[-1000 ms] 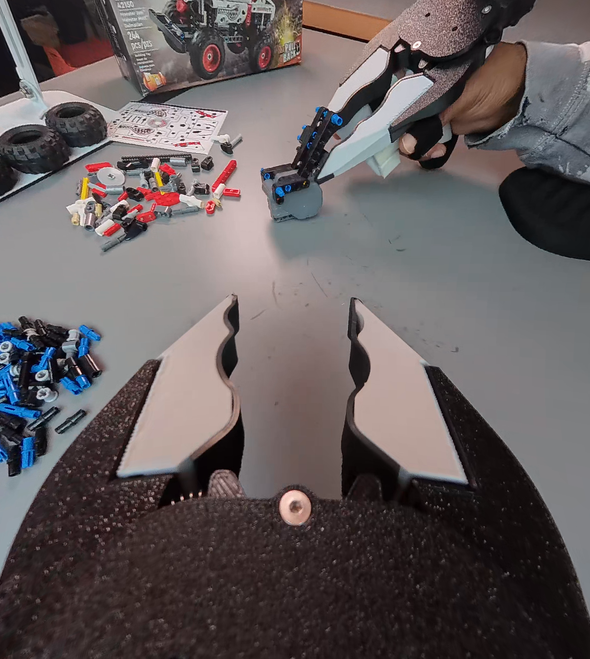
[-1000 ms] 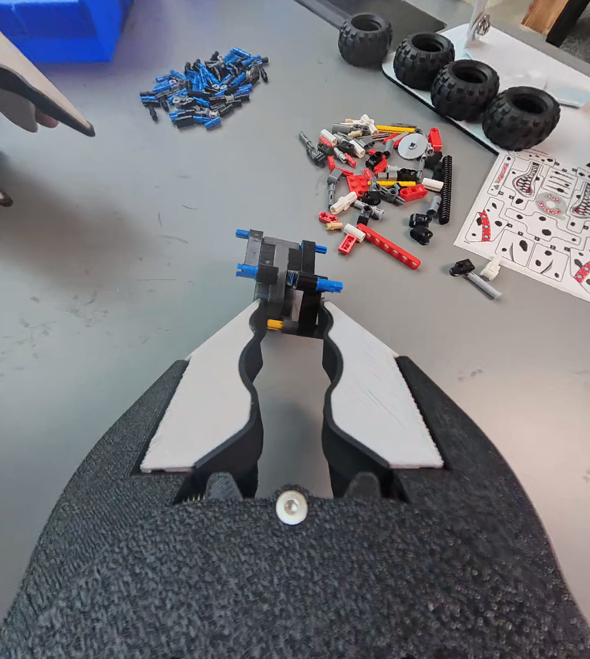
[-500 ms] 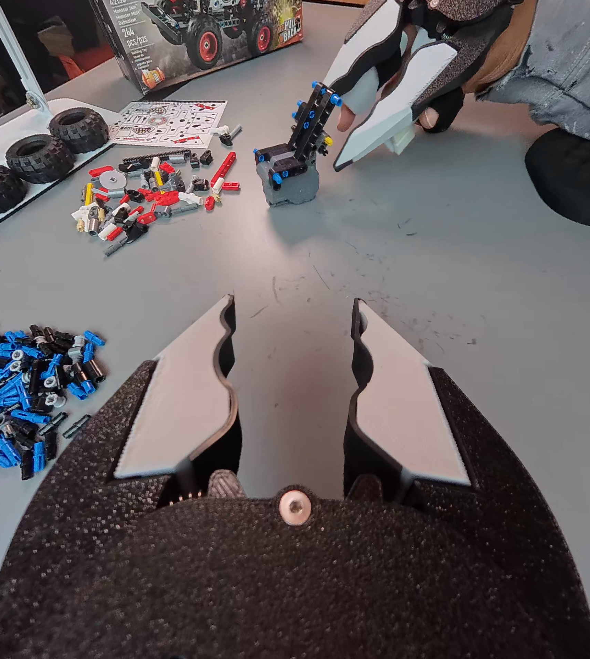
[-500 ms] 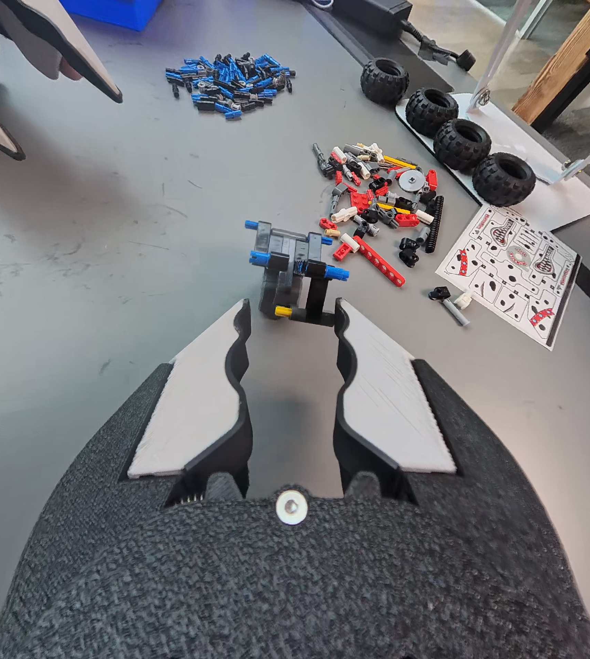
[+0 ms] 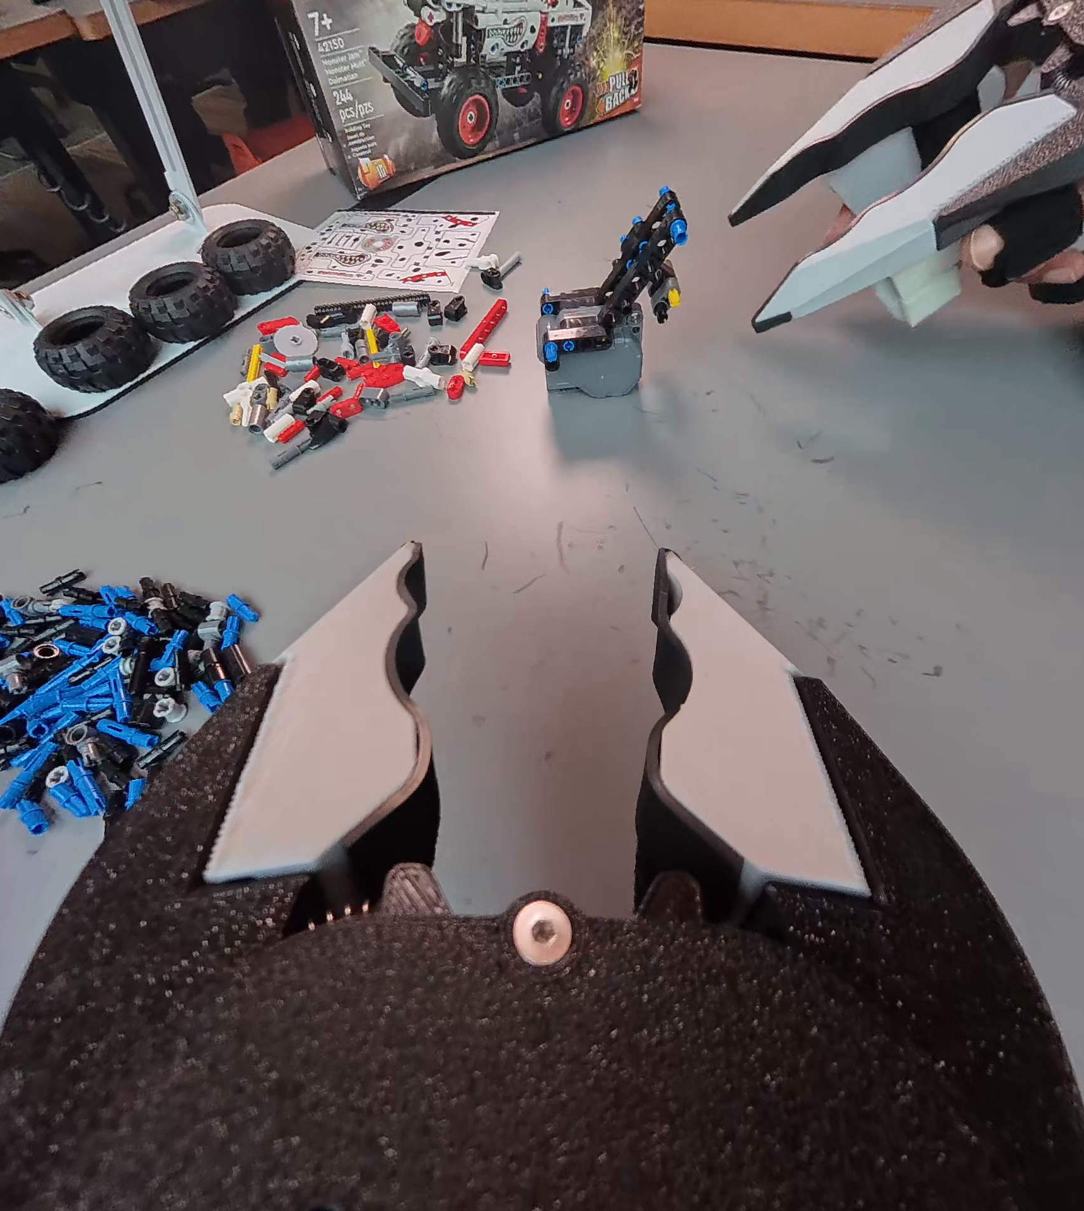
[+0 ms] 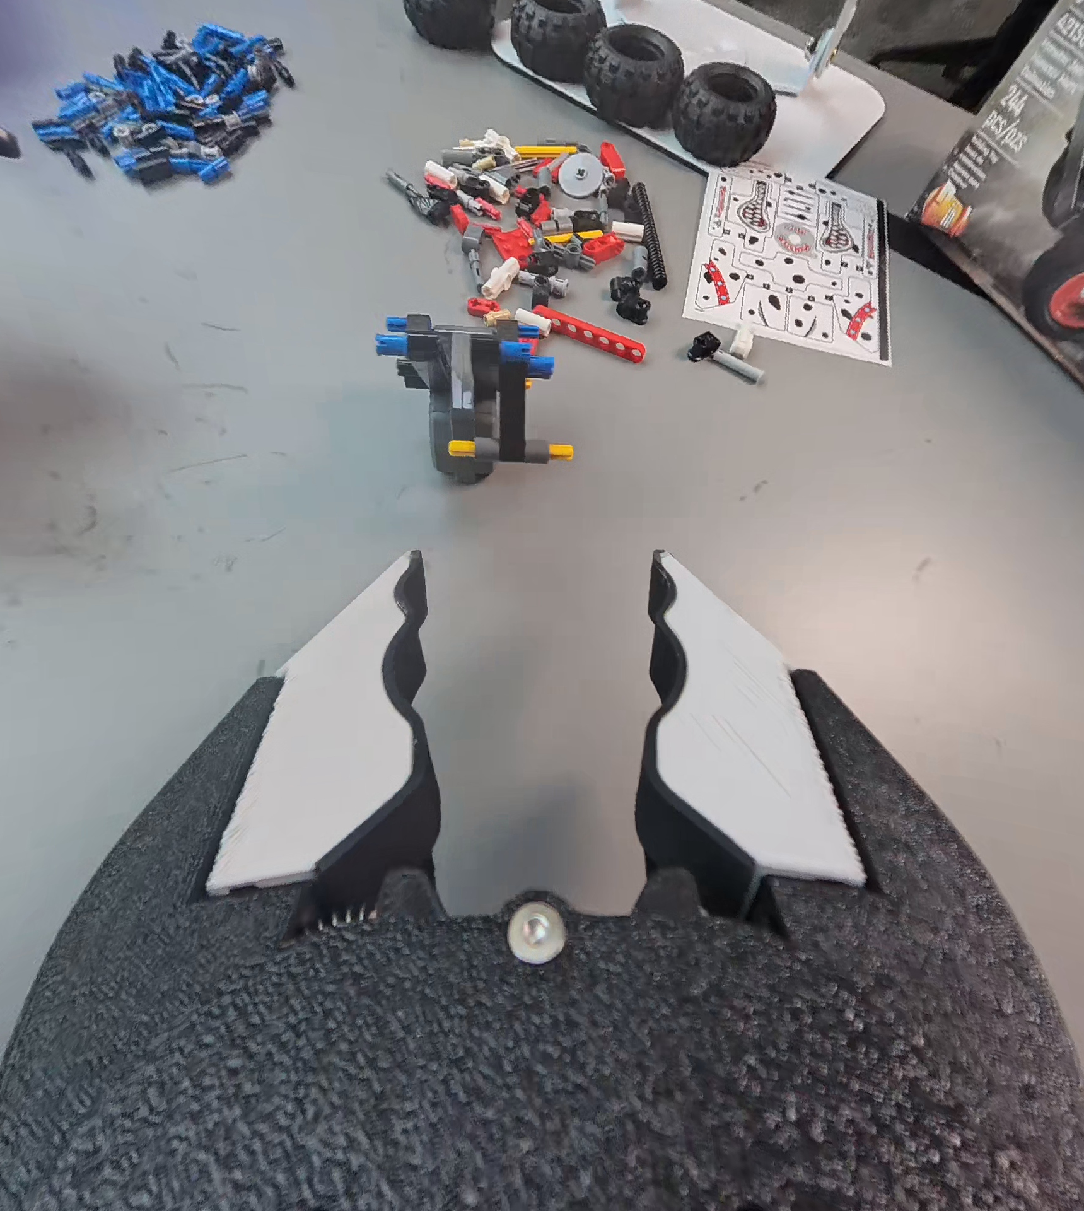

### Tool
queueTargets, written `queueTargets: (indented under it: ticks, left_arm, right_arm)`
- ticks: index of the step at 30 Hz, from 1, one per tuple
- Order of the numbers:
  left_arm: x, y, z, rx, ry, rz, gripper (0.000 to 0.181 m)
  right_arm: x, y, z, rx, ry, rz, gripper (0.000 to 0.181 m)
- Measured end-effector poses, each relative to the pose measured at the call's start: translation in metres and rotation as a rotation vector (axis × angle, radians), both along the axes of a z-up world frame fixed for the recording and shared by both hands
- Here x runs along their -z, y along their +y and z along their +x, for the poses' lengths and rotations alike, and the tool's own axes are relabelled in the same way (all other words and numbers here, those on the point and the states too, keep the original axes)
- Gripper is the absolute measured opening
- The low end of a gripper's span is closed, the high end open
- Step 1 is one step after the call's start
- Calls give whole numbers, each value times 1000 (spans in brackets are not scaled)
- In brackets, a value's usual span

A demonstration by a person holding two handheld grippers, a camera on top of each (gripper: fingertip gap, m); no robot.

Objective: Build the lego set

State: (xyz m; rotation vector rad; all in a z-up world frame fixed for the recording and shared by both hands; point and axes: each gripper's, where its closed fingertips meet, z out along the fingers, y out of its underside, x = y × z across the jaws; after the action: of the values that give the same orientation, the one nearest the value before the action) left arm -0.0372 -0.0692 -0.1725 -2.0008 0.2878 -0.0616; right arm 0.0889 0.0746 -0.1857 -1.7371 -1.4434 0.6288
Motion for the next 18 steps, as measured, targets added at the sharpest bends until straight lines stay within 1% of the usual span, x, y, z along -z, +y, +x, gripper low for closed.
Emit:
queueTargets:
  ticks: [1, 2, 4, 6, 7, 8, 9, 10, 12, 13, 14, 15, 16, 18]
  left_arm:
    - [1, 1, -1, -5, 1, -3, 70]
    - [2, 2, -1, -9, 3, -8, 69]
    - [6, 3, -2, -13, 16, -23, 69]
    - [8, 4, -1, -14, 32, -30, 69]
    - [7, 4, -1, -15, 37, -27, 69]
    - [7, 3, -1, -14, 39, -24, 69]
    - [7, 3, -1, -15, 38, -22, 69]
    - [6, 2, -2, -17, 36, -21, 69]
    - [6, 2, -2, -20, 28, -22, 68]
    - [7, 3, -3, -20, 24, -26, 67]
    - [8, 3, -3, -20, 24, -31, 67]
    - [8, 3, -2, -19, 25, -36, 67]
    - [9, 3, -2, -16, 28, -39, 67]
    - [9, 3, -1, -10, 31, -40, 66]
  right_arm:
    - [0, 1, -2, 21, -11, 46, 73]
    - [1, 0, -7, 44, -23, 58, 78]
    - [2, -10, -27, 15, 3, 0, 84]
    - [5, -3, -43, 9, -13, 30, 84]
    - [7, 1, -51, -4, -18, 42, 81]
    - [8, 2, -58, -26, -13, 28, 71]
    - [7, 1, -64, -64, -3, 10, 55]
    - [5, 0, -69, -126, 4, 3, 44]
    - [4, -1, -73, -305, -19, 46, 43]
    - [4, -5, -73, -436, -26, 70, 42]
    - [1, -12, -70, -571, -11, 53, 36]
    - [-2, -18, -67, -661, 4, -13, 35]
    - [0, -19, -64, -711, -26, -85, 34]
    - [2, -15, -68, -755, -47, -128, 31]
